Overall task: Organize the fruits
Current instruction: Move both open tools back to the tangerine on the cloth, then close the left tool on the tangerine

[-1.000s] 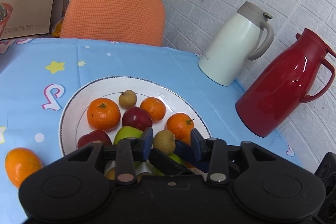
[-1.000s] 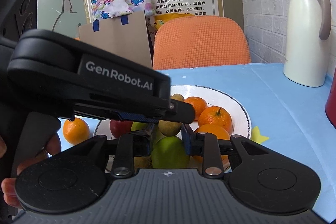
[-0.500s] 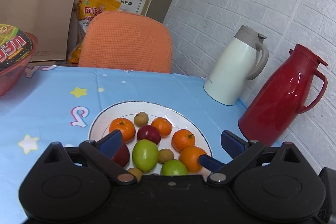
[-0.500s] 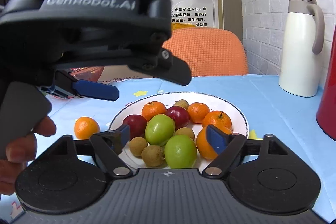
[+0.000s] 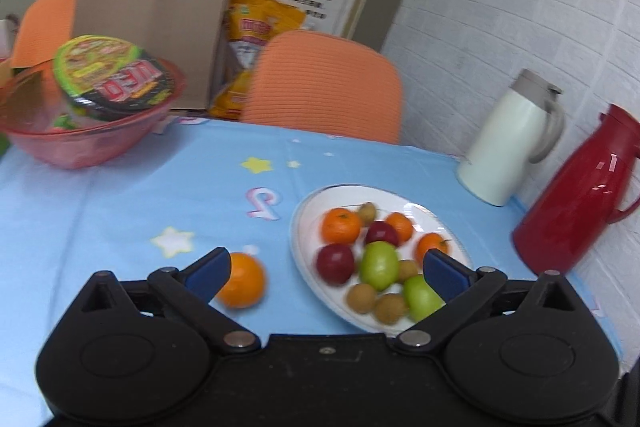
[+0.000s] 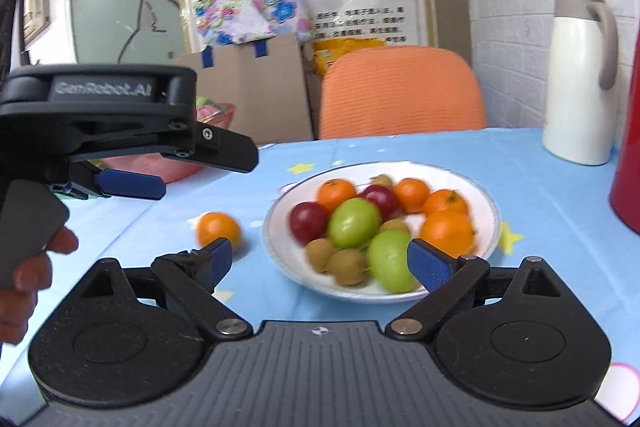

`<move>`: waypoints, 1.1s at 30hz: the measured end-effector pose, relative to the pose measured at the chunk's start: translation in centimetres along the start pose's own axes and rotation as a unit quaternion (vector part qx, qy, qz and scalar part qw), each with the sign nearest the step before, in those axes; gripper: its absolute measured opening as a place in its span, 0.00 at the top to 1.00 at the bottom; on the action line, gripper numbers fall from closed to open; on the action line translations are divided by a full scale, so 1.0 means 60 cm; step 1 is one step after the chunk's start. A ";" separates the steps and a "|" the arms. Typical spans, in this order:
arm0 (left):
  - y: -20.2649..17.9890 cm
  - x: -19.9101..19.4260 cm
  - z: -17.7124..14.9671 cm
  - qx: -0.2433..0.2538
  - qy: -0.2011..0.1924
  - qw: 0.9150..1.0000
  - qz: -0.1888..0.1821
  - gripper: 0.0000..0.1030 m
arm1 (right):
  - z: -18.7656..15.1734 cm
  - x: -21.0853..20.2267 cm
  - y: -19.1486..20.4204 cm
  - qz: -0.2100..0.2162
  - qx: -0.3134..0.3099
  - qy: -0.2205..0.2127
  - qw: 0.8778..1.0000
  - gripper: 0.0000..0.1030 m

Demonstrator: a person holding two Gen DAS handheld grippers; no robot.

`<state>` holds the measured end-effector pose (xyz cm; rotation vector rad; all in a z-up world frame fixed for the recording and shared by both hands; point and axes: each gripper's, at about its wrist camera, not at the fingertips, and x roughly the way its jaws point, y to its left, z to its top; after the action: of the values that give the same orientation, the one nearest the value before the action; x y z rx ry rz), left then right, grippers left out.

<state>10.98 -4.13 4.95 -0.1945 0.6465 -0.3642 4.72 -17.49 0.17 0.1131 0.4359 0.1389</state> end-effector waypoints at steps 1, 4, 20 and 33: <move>0.010 -0.003 -0.001 -0.002 0.000 1.000 0.008 0.00 | -0.002 0.000 0.008 0.005 -0.002 0.002 1.000 0.00; 0.042 -0.010 -0.003 -0.015 0.005 0.999 0.029 0.00 | -0.006 0.002 0.031 0.021 -0.006 0.011 1.000 0.00; 0.122 0.008 -0.021 -0.052 0.056 0.997 -0.009 0.12 | -0.019 0.056 0.101 0.074 0.011 0.065 0.995 0.00; 0.145 0.061 -0.001 -0.070 0.085 0.993 -0.041 0.13 | -0.006 0.127 0.122 0.041 0.013 0.079 0.996 0.08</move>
<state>15.99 2.44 0.36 -0.3267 0.8348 -0.4188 10.59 -9.06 -2.31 0.1455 0.5908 0.2239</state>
